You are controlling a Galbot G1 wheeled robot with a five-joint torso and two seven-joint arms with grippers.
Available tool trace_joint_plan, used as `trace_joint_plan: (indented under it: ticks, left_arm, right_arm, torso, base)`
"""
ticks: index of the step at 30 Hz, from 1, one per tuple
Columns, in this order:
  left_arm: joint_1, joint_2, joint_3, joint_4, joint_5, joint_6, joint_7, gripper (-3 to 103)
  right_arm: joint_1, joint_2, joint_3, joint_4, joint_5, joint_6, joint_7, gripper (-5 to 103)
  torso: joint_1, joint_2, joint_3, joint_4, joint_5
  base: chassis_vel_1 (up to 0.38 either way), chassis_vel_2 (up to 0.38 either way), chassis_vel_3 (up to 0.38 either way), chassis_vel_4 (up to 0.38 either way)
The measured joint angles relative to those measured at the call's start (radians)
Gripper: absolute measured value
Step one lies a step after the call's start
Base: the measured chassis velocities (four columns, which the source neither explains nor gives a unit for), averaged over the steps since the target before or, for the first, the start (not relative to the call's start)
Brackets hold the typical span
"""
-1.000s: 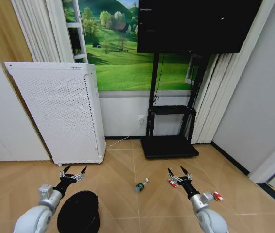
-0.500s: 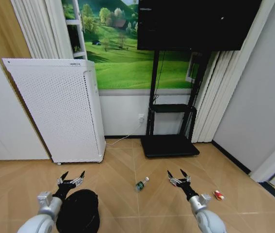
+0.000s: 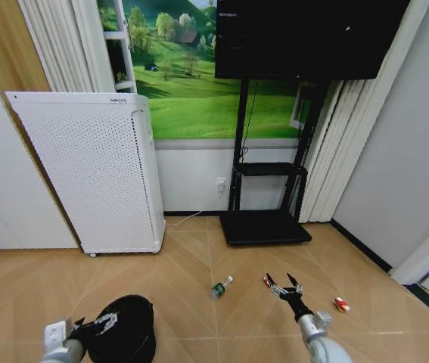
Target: Pick up the trash bin and place the garbage on the floor into it.
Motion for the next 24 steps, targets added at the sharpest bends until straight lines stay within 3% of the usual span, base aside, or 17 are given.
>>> trace_joint_plan:
  ticks: [4,24]
  left_arm:
    - [-0.023,0.018,-0.019,0.086,0.088,0.0,0.06,100]
    - [-0.094,0.041,-0.013,0.242,0.143,-0.007,0.158,101]
  right_arm:
    - [0.002,0.003,-0.003,-0.012,-0.002,0.004,0.007,100]
    - [0.001,0.001,-0.008,-0.038,0.018,0.012,0.026,100]
  torso:
    - [0.0,0.001,0.001,0.0001,-0.0003]
    - [0.001,0.004,0.003,0.0001,-0.0001]
  base:
    - [0.0,0.0,0.0,0.0]
    - [0.0,0.0,0.0,0.0]
